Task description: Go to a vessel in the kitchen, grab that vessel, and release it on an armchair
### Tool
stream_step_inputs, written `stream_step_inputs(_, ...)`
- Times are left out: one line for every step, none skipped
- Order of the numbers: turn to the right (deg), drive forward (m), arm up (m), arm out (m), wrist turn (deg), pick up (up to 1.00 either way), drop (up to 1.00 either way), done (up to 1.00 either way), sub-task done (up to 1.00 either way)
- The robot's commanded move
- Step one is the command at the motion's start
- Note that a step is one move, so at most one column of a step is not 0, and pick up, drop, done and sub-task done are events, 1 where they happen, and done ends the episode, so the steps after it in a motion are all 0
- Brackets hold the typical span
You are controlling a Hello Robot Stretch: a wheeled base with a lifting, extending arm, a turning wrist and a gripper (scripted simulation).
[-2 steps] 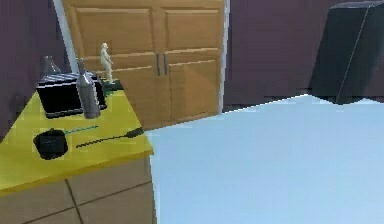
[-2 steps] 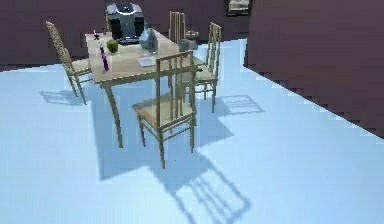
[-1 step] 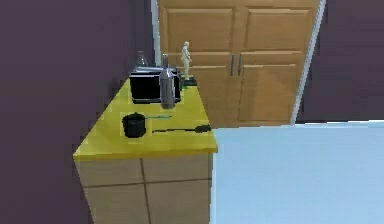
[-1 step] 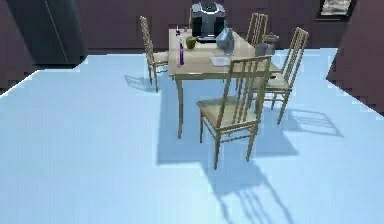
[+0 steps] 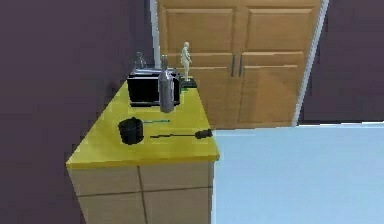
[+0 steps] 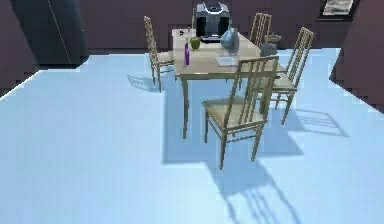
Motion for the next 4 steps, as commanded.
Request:
stream_step_inputs(-45.0, 0.00, 0.00, 0.00, 0.0, 0.00, 0.00, 0.00, 0.00)
stream_step_inputs(-45.0, 0.00, 0.00, 0.00, 0.0, 0.00, 0.00, 0.00, 0.00)
stream_step_inputs(-15.0, 0.00, 0.00, 0.00, 0.0, 0.00, 0.00, 0.00, 0.00)
stream_step_inputs(0.0, 0.00, 0.50, 0.00, 0.0, 0.00, 0.00, 0.00, 0.00)
